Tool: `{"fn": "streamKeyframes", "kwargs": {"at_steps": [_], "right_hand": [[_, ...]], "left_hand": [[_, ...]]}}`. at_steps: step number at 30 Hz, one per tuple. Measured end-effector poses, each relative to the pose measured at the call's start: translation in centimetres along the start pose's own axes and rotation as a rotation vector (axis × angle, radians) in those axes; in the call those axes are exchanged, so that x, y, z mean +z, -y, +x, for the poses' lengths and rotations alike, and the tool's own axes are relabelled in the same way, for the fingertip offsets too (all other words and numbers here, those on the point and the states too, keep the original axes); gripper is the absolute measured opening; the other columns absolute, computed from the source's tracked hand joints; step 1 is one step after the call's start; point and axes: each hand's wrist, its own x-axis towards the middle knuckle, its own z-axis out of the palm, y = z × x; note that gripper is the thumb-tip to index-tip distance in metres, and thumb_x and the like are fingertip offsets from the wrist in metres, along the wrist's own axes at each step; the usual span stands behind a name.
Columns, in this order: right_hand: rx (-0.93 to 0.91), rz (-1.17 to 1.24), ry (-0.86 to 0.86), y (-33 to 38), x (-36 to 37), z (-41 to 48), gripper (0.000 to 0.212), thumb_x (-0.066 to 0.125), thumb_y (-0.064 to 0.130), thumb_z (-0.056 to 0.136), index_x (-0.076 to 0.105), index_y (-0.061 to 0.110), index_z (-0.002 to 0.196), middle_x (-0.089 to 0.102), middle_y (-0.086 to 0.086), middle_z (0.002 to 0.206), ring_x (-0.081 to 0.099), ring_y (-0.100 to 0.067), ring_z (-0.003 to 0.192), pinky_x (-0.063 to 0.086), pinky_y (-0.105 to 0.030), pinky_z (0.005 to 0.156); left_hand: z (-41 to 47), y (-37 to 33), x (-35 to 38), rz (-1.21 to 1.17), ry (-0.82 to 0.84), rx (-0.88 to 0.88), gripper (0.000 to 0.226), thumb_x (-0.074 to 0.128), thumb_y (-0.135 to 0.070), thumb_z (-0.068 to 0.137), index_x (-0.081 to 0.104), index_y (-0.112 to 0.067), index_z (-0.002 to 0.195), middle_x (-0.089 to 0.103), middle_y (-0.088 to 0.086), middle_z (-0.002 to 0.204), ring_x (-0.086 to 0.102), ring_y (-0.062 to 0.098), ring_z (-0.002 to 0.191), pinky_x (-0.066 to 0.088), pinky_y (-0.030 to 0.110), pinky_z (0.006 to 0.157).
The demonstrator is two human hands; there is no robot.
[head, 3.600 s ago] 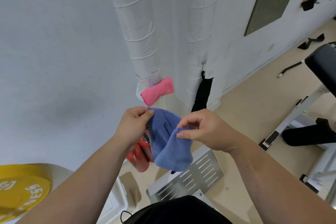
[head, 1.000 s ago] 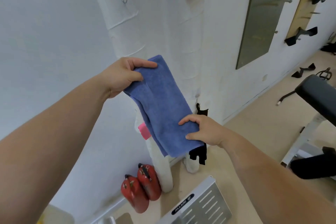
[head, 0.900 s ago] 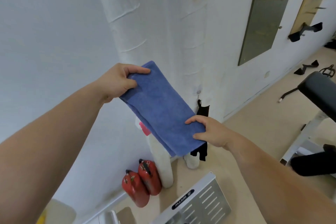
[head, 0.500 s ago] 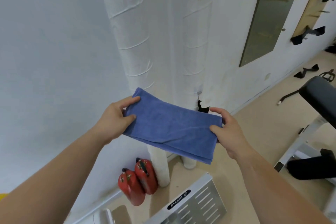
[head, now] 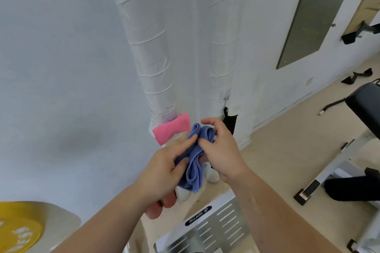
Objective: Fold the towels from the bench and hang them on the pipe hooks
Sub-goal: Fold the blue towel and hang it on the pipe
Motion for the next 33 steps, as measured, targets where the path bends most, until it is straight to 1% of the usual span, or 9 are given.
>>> {"fn": "streamKeyframes", "kwargs": {"at_steps": [5, 10, 16, 18, 22, 25, 28, 30, 33], "right_hand": [[-0.071, -0.023, -0.014, 0.5, 1.2, -0.1, 0.045, 0.057, 0.001, 0.086, 0.057, 0.043, 0.101, 0.069, 0.017, 0.091, 0.070, -0.008, 0.085, 0.060, -0.033, 0.079], [-0.022, 0.179, 0.154, 1.0, 2.2, 0.4, 0.049, 0.054, -0.004, 0.091, 0.055, 0.034, 0.123, 0.070, 0.010, 0.104, 0.073, -0.017, 0.097, 0.061, -0.039, 0.085], [-0.275, -0.294, 0.096, 1.7, 1.2, 1.5, 0.063, 0.078, 0.025, 0.083, 0.045, 0.050, 0.130, 0.050, 0.023, 0.129, 0.050, 0.007, 0.118, 0.041, -0.016, 0.097], [-0.218, -0.262, 0.258, 2.5, 1.0, 1.9, 0.078, 0.081, 0.030, 0.083, 0.035, 0.052, 0.142, 0.048, 0.026, 0.139, 0.047, 0.010, 0.127, 0.040, -0.017, 0.104], [-0.079, -0.028, 0.551, 4.4, 2.4, 2.1, 0.078, 0.064, 0.005, 0.096, 0.027, 0.045, 0.152, 0.070, 0.002, 0.128, 0.066, -0.017, 0.119, 0.054, -0.030, 0.097], [-0.021, 0.052, 0.451, 4.2, 4.9, 2.0, 0.072, 0.056, 0.002, 0.100, 0.030, 0.047, 0.150, 0.070, -0.007, 0.126, 0.069, -0.023, 0.114, 0.056, -0.029, 0.092], [0.059, 0.090, 0.286, 2.4, 7.7, 2.1, 0.069, 0.056, 0.005, 0.101, 0.036, 0.054, 0.145, 0.060, -0.002, 0.141, 0.068, -0.020, 0.116, 0.056, -0.028, 0.092], [0.095, 0.070, 0.193, 1.1, 9.3, 2.1, 0.064, 0.056, 0.007, 0.101, 0.039, 0.052, 0.143, 0.070, 0.003, 0.126, 0.071, -0.020, 0.109, 0.056, -0.030, 0.088], [0.165, 0.037, 0.076, 0.2, 11.6, 2.2, 0.054, 0.053, 0.010, 0.103, 0.042, 0.048, 0.139, 0.075, 0.010, 0.083, 0.073, -0.014, 0.085, 0.056, -0.025, 0.073]], "left_hand": [[0.1, -1.3, -0.3, -0.081, -0.024, -0.050, 0.067, 0.077, -0.034, 0.078, 0.049, -0.046, 0.138, 0.055, -0.031, 0.138, 0.054, -0.002, 0.130, 0.042, 0.018, 0.107], [0.8, -1.6, -1.1, 0.070, -0.204, -0.105, 0.084, 0.069, 0.005, 0.076, 0.054, -0.062, 0.125, 0.054, -0.054, 0.117, 0.058, -0.017, 0.111, 0.045, 0.007, 0.092], [1.3, -1.6, -5.2, -0.241, -0.123, -0.208, 0.073, 0.052, 0.013, 0.071, 0.073, -0.036, 0.121, 0.075, -0.015, 0.115, 0.070, 0.006, 0.109, 0.058, 0.029, 0.088], [1.5, -1.6, -7.3, -0.384, -0.013, -0.236, 0.067, 0.049, 0.009, 0.067, 0.077, -0.029, 0.115, 0.078, -0.003, 0.111, 0.072, 0.014, 0.102, 0.058, 0.030, 0.081], [2.2, 0.2, -11.3, -0.577, 0.106, -0.300, 0.058, 0.051, 0.011, 0.067, 0.079, -0.017, 0.110, 0.078, 0.010, 0.106, 0.073, 0.020, 0.093, 0.058, 0.028, 0.075], [2.1, 3.3, -13.1, -0.739, 0.039, -0.394, 0.054, 0.061, 0.003, 0.071, 0.071, -0.016, 0.121, 0.075, 0.010, 0.117, 0.071, 0.025, 0.103, 0.060, 0.030, 0.083], [0.5, 7.0, -13.5, -0.971, -0.029, -0.542, 0.054, 0.078, -0.031, 0.078, 0.064, -0.028, 0.131, 0.073, 0.013, 0.122, 0.070, 0.028, 0.110, 0.057, 0.036, 0.092], [-1.0, 9.6, -13.5, -1.114, -0.039, -0.631, 0.073, 0.089, -0.052, 0.063, 0.066, -0.035, 0.130, 0.074, 0.011, 0.120, 0.073, 0.027, 0.105, 0.059, 0.040, 0.087], [-3.0, 12.6, -12.8, -1.159, -0.103, -0.759, 0.079, 0.084, -0.030, 0.076, 0.045, -0.049, 0.143, 0.073, 0.013, 0.117, 0.068, 0.034, 0.098, 0.053, 0.045, 0.083]]}}
